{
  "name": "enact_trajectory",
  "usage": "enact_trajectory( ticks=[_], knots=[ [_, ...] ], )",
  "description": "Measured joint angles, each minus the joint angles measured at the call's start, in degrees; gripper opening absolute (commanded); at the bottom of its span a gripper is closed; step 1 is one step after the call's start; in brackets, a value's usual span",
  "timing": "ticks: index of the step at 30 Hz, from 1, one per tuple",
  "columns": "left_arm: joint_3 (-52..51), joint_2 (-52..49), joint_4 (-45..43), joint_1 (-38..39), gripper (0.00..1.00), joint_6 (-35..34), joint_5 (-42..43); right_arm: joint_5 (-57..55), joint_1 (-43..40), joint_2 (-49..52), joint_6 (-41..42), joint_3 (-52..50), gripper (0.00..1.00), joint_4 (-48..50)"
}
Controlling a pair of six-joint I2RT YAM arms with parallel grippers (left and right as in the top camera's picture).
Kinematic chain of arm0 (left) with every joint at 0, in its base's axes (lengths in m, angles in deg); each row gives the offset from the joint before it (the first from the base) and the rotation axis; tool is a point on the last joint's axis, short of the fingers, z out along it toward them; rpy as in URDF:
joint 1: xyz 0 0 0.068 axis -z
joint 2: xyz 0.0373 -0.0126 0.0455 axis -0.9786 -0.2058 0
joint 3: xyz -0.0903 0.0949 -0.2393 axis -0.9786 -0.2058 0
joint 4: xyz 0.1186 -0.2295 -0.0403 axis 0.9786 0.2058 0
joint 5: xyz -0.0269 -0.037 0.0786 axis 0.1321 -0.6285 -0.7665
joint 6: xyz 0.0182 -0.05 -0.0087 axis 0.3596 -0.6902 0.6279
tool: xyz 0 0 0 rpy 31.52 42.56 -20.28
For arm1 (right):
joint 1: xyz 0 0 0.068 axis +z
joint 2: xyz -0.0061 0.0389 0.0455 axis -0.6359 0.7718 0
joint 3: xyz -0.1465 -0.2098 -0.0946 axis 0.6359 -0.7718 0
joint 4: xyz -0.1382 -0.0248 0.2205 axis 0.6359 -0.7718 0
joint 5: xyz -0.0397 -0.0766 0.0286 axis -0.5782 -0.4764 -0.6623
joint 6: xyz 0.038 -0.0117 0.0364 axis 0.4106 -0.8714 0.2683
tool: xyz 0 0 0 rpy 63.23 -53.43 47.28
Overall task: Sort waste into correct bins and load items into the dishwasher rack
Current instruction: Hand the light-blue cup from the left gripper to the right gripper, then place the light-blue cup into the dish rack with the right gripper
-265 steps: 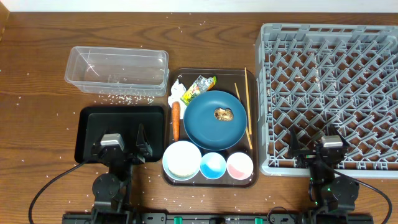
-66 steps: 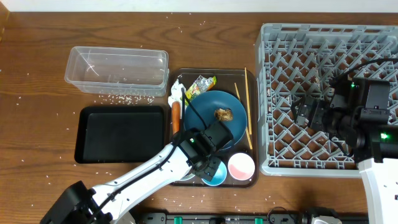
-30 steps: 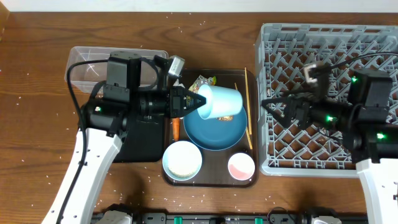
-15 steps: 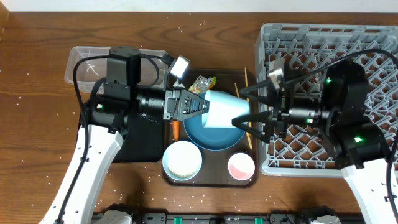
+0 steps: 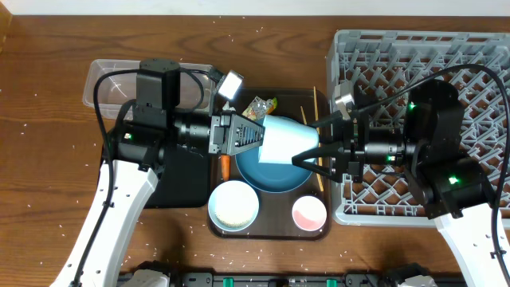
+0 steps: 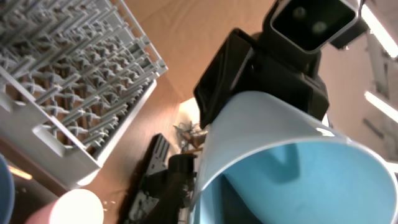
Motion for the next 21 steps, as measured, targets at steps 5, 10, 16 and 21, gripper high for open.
enact_trajectory(
  ticks=[5,10,16,21],
  knots=[
    [0.00,0.00,0.00,0.00,0.77,-0.07,-3.48,-1.31,-0.33,-0.04,0.00,0.00,0.49,-0.35],
    [0.00,0.00,-0.02,-0.94,1.00,0.04,-7.28,-5.92,-3.32,-1.62,-0.02,0.00,0.50,-3.78],
    [0.00,0.00,0.04,-4.66,0.98,-0.33,-9.64,-15.32,-13.79,-5.42,0.13,0.07,0.52,-13.66],
    [0.00,0.00,0.13,-6.21,0.98,-0.50,-10.36,-28.20,-23.91,-5.92,0.37,0.15,0.49,-22.88]
  ],
)
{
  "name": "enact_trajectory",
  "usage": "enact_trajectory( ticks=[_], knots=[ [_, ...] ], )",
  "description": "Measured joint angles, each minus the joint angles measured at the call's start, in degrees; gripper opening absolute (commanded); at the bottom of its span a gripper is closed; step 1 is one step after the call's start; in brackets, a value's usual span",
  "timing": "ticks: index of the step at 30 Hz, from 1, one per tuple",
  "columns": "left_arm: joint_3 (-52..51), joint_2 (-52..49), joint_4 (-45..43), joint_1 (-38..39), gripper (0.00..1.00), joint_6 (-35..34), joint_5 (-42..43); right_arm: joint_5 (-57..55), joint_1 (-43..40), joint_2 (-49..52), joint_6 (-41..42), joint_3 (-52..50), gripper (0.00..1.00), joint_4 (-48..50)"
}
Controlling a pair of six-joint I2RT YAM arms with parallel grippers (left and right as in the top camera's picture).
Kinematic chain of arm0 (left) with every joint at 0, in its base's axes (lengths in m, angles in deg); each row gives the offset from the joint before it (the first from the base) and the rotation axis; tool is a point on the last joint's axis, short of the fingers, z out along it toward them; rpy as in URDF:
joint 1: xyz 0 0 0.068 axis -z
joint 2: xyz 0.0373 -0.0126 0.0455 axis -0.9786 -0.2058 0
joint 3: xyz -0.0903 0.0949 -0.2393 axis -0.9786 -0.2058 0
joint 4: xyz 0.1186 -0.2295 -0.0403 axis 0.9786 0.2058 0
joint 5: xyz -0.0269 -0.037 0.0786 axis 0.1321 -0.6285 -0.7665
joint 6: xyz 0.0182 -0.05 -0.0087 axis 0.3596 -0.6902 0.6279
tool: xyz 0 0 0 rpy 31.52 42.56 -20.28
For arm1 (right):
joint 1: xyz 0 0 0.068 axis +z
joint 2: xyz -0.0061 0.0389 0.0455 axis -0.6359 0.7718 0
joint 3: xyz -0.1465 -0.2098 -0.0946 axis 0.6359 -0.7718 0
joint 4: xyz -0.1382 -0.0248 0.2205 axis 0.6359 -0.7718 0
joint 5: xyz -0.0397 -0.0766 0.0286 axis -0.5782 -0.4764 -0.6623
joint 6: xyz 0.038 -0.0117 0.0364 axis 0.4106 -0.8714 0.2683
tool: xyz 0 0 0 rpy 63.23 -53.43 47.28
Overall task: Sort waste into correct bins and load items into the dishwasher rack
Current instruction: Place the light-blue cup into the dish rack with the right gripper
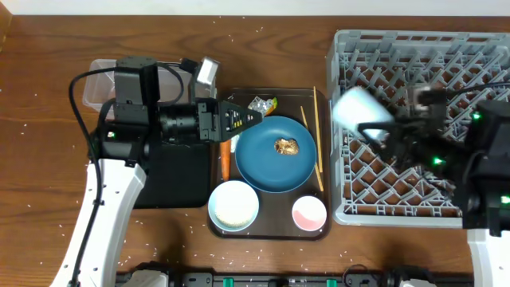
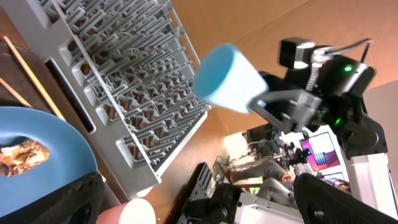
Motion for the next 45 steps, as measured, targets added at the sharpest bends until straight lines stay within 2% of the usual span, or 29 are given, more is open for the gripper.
enact_trajectory(
  ticks=[5,10,21,30,32,36,38,45],
  knots=[
    [0.00,0.00,0.42,0.00,0.98,0.00,-0.02,-14.36,-9.46,0.74,0.74,0.00,0.50,-4.85],
    [0.00,0.00,0.50,0.00,0.98,0.00,-0.02,-22.95,-16.85,2.58,1.88,0.00,0.51,-5.88],
    [0.00,0.00,1.88,0.00,0.98,0.00,-0.04,-29.64,-26.32,13.14,3.91,0.04,0.50,-10.95],
    [0.00,0.00,3.15,0.00,0.98,0.00,-0.07,-30.86,-27.58,16.70,4.07,0.04,0.51,-13.00],
    [0.00,0.00,3.17,0.00,0.98,0.00,-0.07,-31.98,-27.58,16.92,4.48,0.04,0.54,-14.12],
    [0.00,0.00,3.17,0.00,0.98,0.00,-0.07,-33.86,-27.58,18.51,5.62,0.07,0.74,-16.83],
    [0.00,0.00,3.17,0.00,0.98,0.00,-0.07,-34.40,-27.58,19.41,5.99,0.04,0.79,-16.59],
    [0.00,0.00,3.19,0.92,0.98,0.04,-0.26,-31.34,-27.58,20.06,5.97,2.75,0.81,-15.91]
  ],
)
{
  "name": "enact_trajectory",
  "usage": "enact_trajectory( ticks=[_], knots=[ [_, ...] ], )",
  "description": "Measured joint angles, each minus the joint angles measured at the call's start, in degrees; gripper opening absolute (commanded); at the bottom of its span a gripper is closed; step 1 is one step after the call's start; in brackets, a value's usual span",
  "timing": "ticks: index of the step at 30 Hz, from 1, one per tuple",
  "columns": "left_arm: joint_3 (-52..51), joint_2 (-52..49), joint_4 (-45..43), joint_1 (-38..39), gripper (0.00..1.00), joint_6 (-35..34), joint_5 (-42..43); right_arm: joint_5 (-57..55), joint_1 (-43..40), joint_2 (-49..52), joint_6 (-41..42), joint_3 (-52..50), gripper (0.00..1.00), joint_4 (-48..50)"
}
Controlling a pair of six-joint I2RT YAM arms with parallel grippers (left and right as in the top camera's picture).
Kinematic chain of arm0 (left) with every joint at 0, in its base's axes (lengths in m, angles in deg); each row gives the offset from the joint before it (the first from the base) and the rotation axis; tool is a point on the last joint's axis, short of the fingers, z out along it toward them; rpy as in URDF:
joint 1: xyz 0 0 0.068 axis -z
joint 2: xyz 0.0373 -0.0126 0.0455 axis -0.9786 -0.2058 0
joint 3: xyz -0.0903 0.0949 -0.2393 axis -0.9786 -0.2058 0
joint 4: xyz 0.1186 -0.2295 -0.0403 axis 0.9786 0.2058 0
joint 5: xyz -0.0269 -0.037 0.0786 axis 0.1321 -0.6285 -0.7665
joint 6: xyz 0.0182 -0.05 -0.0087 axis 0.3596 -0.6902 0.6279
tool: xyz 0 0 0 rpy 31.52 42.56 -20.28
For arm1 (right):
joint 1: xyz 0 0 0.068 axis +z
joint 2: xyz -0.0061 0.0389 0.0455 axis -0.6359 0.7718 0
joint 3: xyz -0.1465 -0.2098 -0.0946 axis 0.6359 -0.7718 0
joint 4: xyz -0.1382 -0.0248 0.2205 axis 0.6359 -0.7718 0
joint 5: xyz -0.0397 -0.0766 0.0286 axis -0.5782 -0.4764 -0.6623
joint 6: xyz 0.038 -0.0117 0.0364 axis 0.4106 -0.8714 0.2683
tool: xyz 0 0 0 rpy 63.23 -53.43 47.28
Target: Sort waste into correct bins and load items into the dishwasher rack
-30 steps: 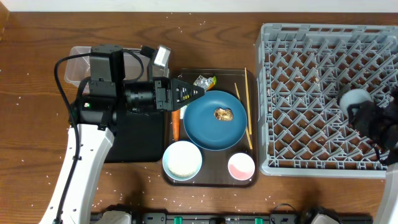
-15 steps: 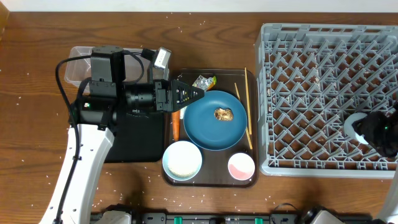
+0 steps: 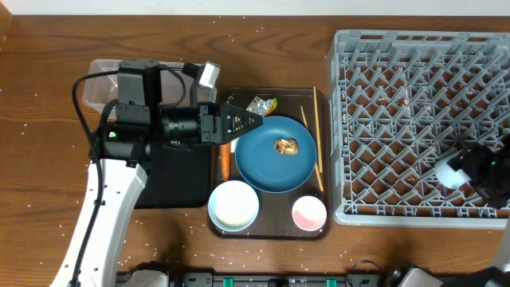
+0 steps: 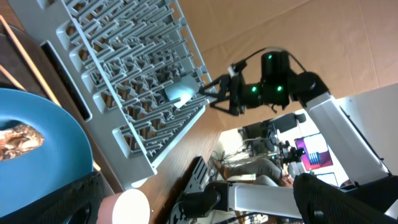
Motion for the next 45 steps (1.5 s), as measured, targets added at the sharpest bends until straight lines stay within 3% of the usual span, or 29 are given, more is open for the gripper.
enact_trajectory(
  ticks=[5,8,13,15,19,24,29,41,45],
  knots=[
    [0.02,0.00,1.09,1.20,0.98,0.07,-2.69,5.81,0.02,-1.55,-1.49,6.67,0.80,-1.60],
    [0.11,0.00,6.49,2.45,0.98,0.94,-7.76,10.69,0.44,-3.98,-3.74,8.59,0.81,-1.77],
    [0.24,0.00,20.26,10.43,0.89,3.34,-26.60,16.28,2.91,-8.28,-6.14,8.98,0.85,-2.93],
    [0.24,0.00,23.61,15.26,0.80,3.93,-35.10,17.33,3.67,-9.11,-6.51,9.03,0.86,-2.95],
    [0.24,-0.13,25.40,26.08,0.70,4.90,-50.90,18.34,4.96,-9.31,-6.93,9.03,0.86,-2.73],
    [0.24,-2.82,23.78,37.66,0.69,5.14,-63.43,18.67,5.77,-9.29,-6.93,9.03,0.86,-2.51],
    [0.24,-10.47,21.62,43.82,0.69,5.11,-67.63,19.06,6.01,-9.29,-6.93,9.03,0.87,-2.64],
    [0.24,-21.46,17.42,48.98,0.64,5.11,-65.53,19.04,6.01,-9.29,-6.93,9.03,0.88,-3.41],
    [0.24,-23.04,16.11,49.42,0.55,4.96,-65.48,19.04,6.01,-9.29,-6.93,9.03,0.88,-3.41]
  ],
)
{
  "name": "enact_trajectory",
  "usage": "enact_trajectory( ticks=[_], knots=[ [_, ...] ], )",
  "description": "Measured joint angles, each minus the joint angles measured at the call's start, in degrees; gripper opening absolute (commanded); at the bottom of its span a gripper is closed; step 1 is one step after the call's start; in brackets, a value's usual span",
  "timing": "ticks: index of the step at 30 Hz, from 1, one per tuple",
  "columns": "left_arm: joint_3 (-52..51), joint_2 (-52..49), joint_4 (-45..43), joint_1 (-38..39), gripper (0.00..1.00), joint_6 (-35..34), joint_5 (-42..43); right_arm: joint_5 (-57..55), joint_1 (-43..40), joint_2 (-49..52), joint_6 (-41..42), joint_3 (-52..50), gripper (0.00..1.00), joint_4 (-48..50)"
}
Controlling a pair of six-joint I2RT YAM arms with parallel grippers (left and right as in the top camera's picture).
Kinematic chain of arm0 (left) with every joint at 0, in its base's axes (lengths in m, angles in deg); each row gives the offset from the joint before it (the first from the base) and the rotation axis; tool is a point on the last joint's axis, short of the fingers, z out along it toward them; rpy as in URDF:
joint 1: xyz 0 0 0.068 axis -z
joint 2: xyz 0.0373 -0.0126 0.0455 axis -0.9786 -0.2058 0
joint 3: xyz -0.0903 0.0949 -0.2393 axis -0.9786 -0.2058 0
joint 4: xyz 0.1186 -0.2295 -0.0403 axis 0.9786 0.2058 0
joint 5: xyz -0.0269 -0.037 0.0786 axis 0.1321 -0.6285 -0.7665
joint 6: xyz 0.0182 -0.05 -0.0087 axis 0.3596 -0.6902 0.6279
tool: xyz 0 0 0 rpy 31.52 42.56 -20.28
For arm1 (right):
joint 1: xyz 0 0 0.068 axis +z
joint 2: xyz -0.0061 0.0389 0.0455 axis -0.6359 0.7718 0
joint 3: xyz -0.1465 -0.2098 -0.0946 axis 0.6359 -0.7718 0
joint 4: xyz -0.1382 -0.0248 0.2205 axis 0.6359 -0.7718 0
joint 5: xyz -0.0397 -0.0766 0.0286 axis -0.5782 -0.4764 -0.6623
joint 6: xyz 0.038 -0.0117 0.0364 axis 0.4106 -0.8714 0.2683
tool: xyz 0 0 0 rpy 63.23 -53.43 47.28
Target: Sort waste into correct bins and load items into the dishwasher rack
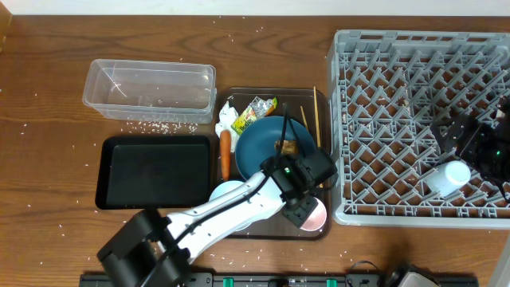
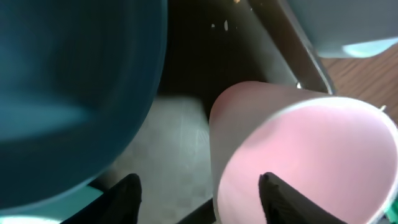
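Note:
A pink cup (image 1: 311,215) stands at the front right of the brown tray (image 1: 263,94). My left gripper (image 1: 305,202) is open and low over it. In the left wrist view one finger (image 2: 283,196) is inside the pink cup (image 2: 292,143) and the other finger (image 2: 127,194) is outside its wall. The blue plate (image 1: 267,143) beside it carries a foil-wrapped lump (image 1: 285,146). A pale blue cup (image 1: 446,177) lies in the grey dishwasher rack (image 1: 414,72) near its front right. My right gripper (image 1: 460,137) hangs just behind that cup, open and apart from it.
On the tray also lie a carrot (image 1: 225,154), a snack wrapper (image 1: 256,108), chopsticks (image 1: 316,112) and a white bowl (image 1: 225,194) half hidden under my left arm. A clear bin (image 1: 150,90) and a black bin (image 1: 155,171) stand to the left.
My left gripper was at the tray's left edge and is now down at the pink cup, one finger inside it. The right gripper let go of the blue cup, which now lies in the rack.
Both grippers met at the blue cup above the plate. Then the right gripper held it over the rack while the left stood open at the tray's left. Then the cup was low at the rack's front right. Now it rests there, and the left gripper straddles the pink cup's wall.

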Motion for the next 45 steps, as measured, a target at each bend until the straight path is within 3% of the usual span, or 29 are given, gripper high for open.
enact_trajectory(
  ticks=[2,3,6,13,18,24,29,34,38,45],
  knots=[
    [0.00,-1.01,0.09,0.00,0.43,-0.11,-0.02,0.00,-0.02,0.00,0.00,0.00,0.88,0.00],
    [0.00,-1.40,0.07,0.00,0.30,-0.26,0.00,0.00,0.00,0.00,0.00,0.00,0.88,0.00],
    [0.00,-1.88,0.09,0.00,0.06,-0.13,0.09,0.00,0.00,0.00,0.00,0.00,0.88,-0.02],
    [0.98,-0.52,4.68,-0.02,0.06,0.13,2.38,0.00,0.00,0.00,0.00,0.00,0.88,-0.07],
    [4.07,6.88,5.66,-1.20,0.06,0.15,3.21,0.00,0.00,0.00,0.00,0.00,0.88,-0.07],
    [4.94,19.15,5.99,-12.66,0.06,0.15,5.88,0.17,0.00,0.00,-0.20,0.00,0.87,-0.42],
    [5.01,24.17,1.64,-28.46,0.06,0.07,19.12,5.57,2.27,0.02,-1.70,0.00,0.83,-0.20],
    [5.01,23.15,-2.47,-38.66,0.06,0.07,37.33,13.20,11.89,0.02,-4.55,0.00,0.87,1.77],
    [5.01,21.07,-4.28,-41.40,0.06,0.13,51.15,20.61,21.70,0.04,-11.56,0.00,0.86,2.43],
    [5.01,20.09,-6.40,-41.44,0.06,0.15,64.06,27.93,34.93,0.04,-17.27,0.00,0.85,9.94]
  ],
)
